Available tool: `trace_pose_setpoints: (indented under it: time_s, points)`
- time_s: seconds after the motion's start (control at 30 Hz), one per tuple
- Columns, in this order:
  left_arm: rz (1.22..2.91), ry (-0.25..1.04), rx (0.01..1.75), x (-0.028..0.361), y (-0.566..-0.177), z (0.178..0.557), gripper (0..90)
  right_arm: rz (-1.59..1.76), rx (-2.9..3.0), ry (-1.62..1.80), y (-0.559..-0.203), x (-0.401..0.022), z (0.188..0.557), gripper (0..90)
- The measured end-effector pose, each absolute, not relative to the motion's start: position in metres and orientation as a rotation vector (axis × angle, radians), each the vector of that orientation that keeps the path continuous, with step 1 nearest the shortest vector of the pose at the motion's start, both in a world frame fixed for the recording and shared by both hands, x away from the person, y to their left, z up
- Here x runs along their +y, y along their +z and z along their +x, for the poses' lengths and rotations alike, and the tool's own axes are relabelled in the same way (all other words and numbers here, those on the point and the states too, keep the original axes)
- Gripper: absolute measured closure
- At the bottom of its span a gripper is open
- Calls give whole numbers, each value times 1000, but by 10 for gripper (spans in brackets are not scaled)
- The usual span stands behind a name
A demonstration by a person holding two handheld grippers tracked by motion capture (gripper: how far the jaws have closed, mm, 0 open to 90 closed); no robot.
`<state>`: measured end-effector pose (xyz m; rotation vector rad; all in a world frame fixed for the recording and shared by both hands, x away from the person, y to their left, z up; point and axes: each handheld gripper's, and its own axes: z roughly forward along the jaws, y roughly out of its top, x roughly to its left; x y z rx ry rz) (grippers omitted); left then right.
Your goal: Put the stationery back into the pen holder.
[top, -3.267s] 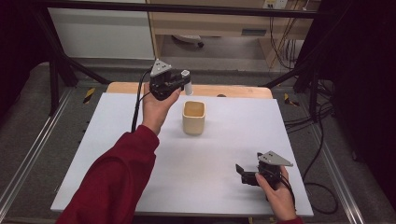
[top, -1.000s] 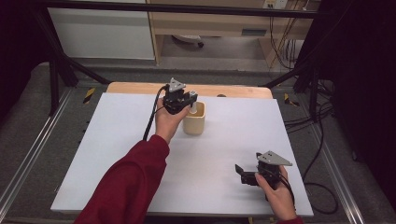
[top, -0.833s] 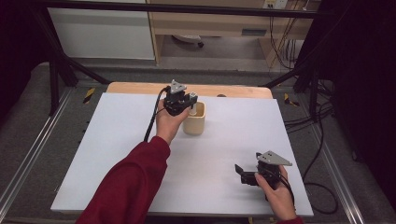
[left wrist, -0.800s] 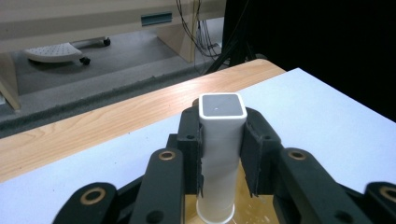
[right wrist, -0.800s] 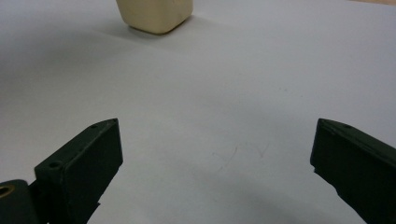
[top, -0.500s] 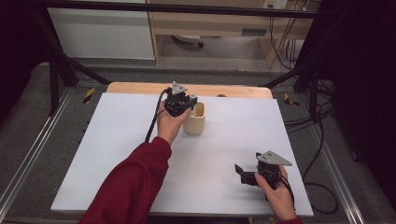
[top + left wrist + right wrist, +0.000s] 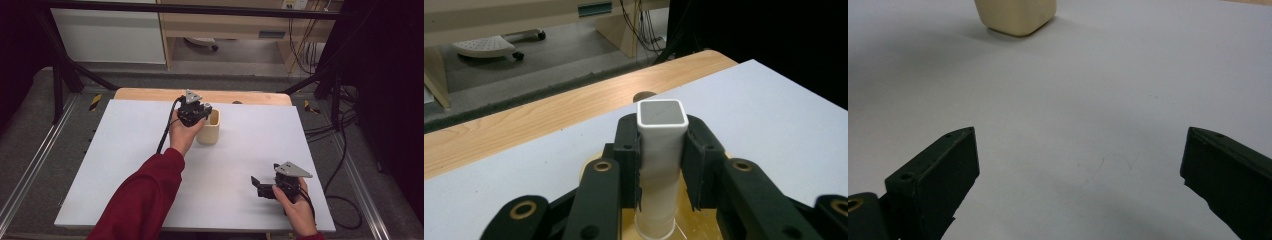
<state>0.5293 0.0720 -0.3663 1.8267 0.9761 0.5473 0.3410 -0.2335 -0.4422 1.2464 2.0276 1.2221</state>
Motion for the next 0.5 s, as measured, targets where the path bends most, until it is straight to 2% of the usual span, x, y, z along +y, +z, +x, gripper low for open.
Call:
trace_pose_setpoints:
  time_s: [0.27,0.3,0.4,0.5]
  points:
    - [1801,515,999,76,-375,531,704,1240,2028,1223,-442,-234,341,27]
    - [1781,506,997,76,-375,531,679,1241,2030,1223,-442,-234,341,27]
    - [1751,544,986,76,-371,528,484,1243,2030,1224,-442,-233,341,27]
    - [1730,558,962,77,-365,525,370,1247,2030,1224,-443,-232,341,27]
